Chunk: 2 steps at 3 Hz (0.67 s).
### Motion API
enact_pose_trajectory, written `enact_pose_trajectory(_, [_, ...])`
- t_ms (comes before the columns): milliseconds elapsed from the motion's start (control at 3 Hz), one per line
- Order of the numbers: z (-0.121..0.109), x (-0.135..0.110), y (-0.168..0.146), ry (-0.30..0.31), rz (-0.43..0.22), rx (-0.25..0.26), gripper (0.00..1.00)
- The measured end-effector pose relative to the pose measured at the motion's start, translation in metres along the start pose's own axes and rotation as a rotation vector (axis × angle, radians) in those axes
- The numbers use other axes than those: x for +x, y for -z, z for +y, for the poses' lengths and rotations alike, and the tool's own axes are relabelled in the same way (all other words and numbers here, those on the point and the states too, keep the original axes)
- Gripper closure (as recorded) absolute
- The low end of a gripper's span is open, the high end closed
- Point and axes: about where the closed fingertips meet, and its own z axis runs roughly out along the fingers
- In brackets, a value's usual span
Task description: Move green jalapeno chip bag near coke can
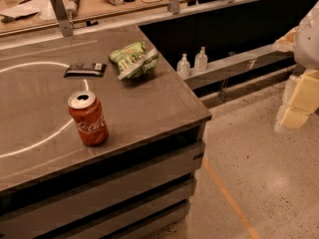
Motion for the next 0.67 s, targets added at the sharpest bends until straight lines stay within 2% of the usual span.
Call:
enact_pose_trajectory(333, [0.0, 0.0, 0.0, 0.0, 0.0, 0.0, 0.0])
enact_pose_trajectory(667, [-0.012, -0.018, -0.003, 0.051, -0.037, 0.037, 0.0])
